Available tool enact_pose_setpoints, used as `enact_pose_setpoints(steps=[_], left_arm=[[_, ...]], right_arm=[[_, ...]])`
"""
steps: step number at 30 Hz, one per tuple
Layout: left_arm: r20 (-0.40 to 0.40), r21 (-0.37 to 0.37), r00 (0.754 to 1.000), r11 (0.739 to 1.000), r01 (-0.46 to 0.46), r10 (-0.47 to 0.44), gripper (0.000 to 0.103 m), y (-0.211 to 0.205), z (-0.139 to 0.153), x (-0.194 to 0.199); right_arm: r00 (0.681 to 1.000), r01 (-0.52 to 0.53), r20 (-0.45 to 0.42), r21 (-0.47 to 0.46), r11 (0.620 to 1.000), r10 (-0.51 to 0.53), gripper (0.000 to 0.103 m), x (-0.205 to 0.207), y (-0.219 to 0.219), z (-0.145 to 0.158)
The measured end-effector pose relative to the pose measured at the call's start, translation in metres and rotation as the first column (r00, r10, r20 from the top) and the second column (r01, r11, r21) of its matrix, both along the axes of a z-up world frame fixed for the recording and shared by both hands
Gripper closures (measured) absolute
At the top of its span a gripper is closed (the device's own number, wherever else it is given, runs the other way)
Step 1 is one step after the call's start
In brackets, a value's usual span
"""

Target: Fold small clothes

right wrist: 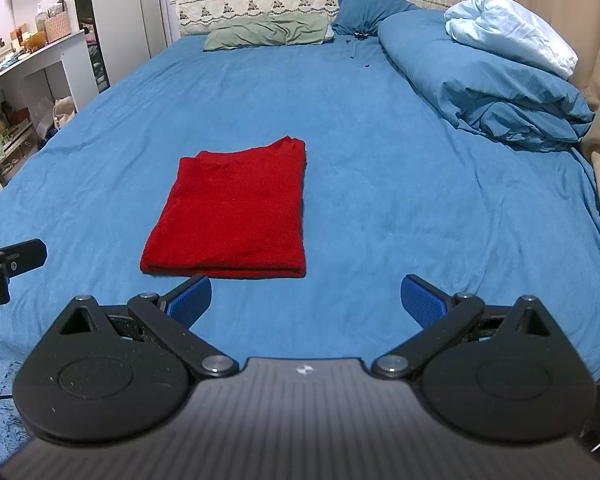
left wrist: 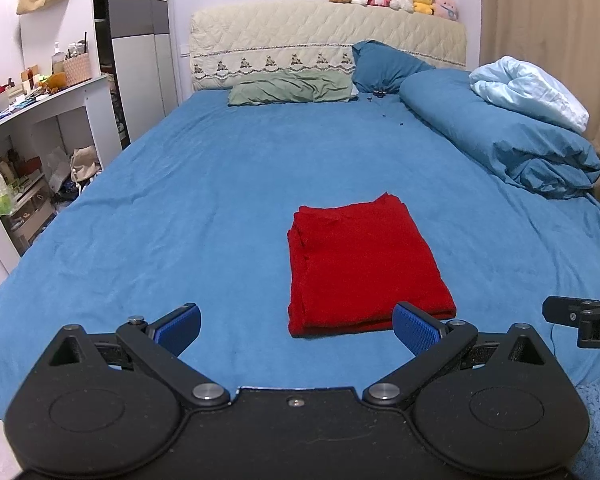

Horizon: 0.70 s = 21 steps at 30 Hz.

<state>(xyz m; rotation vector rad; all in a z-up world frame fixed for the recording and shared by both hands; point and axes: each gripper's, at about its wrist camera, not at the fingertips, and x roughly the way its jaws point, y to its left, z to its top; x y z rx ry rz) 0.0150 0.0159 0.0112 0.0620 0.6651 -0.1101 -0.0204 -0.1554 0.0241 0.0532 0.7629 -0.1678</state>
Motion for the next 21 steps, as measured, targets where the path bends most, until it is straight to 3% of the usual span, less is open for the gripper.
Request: enact_pose_setpoints(steps=[21], left_arm=[[0.0, 0.013, 1.0, 1.0, -0.025, 0.025, 0.0, -0.0015, -0.0014, -0.0014]], right_arm=[[1.0, -0.018, -0.008, -0.015, 1.0, 0.018, 0.0, 0.0027, 0.0079, -0.0026]])
